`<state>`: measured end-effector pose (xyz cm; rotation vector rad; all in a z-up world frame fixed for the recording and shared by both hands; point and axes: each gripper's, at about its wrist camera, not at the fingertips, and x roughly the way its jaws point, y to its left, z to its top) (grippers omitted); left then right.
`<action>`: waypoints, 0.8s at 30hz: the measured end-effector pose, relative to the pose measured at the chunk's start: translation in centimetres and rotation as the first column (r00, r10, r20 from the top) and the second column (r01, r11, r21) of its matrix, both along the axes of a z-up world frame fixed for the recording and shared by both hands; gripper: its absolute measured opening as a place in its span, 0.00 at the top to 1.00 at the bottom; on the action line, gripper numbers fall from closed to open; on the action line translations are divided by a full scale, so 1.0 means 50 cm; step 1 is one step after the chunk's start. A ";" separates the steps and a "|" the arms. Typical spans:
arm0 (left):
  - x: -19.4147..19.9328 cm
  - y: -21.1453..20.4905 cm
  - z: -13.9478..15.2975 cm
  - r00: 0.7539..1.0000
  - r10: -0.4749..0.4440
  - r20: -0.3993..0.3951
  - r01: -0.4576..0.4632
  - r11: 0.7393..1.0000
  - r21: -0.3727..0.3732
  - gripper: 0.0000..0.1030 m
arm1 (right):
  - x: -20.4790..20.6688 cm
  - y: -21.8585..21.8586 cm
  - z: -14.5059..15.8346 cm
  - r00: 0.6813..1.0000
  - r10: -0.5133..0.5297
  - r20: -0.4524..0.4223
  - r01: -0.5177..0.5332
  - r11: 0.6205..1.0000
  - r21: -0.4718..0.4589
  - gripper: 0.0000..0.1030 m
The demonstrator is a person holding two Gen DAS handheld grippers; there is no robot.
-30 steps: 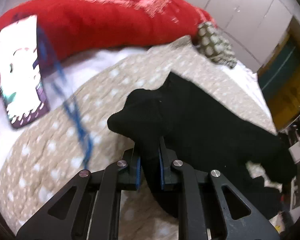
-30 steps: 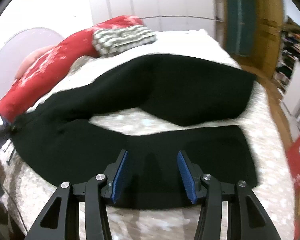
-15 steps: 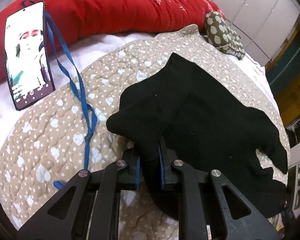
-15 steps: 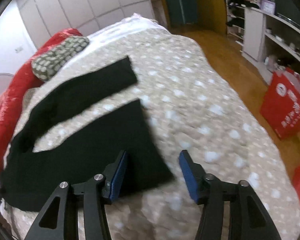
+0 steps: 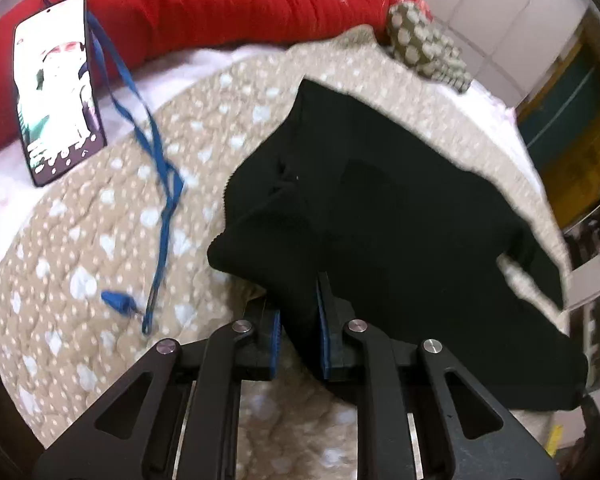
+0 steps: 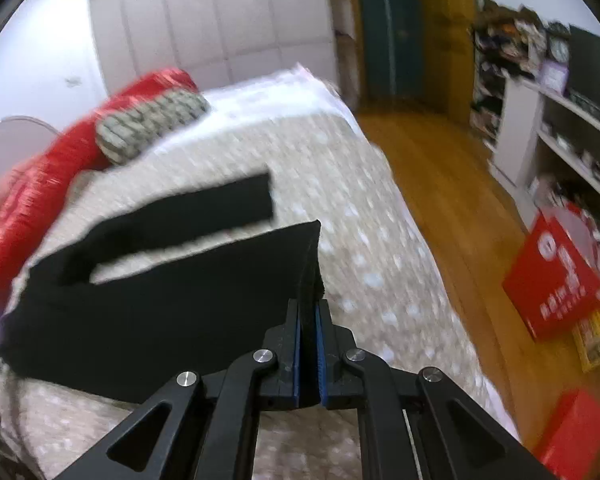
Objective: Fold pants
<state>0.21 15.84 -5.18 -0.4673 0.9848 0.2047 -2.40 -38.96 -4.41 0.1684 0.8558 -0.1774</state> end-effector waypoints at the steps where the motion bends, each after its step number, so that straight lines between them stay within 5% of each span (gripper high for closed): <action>1: -0.002 -0.001 -0.004 1.000 0.002 -0.006 -0.002 1.000 0.001 0.82 | 0.006 -0.005 -0.024 0.999 -0.004 -0.040 0.005 1.000 0.011 0.94; 4: -0.012 0.010 0.008 1.000 0.006 -0.013 -0.006 1.000 -0.018 0.73 | 0.025 -0.002 -0.078 0.991 -0.031 -0.128 0.027 0.999 -0.029 0.93; 10: -0.042 0.026 0.080 1.000 0.009 0.025 -0.010 1.000 0.026 0.66 | 0.021 0.030 0.019 0.999 -0.047 0.004 0.047 0.991 -0.129 0.84; 14: -0.051 0.010 0.124 0.997 -0.001 0.078 -0.006 0.996 0.087 0.62 | 0.044 0.106 0.056 0.986 0.138 0.096 -0.143 0.989 0.046 0.67; 17: -0.046 -0.010 0.142 0.991 -0.029 0.127 0.019 0.997 0.080 0.42 | 0.082 0.181 0.023 0.951 0.298 0.080 -0.308 0.930 0.199 0.66; 18: -0.038 -0.022 0.142 0.989 -0.052 0.142 0.041 0.996 0.080 0.34 | 0.092 0.204 0.012 0.941 0.329 0.076 -0.338 0.917 0.211 0.66; 21: -0.005 -0.053 0.121 0.987 -0.086 0.139 0.074 0.993 0.088 0.34 | 0.122 0.285 -0.033 0.903 0.429 0.025 -0.427 0.888 0.169 0.66; 24: 0.047 -0.079 0.052 0.991 -0.121 0.048 0.118 0.991 0.069 0.34 | 0.142 0.332 -0.096 0.859 0.506 -0.075 -0.491 0.857 0.153 0.66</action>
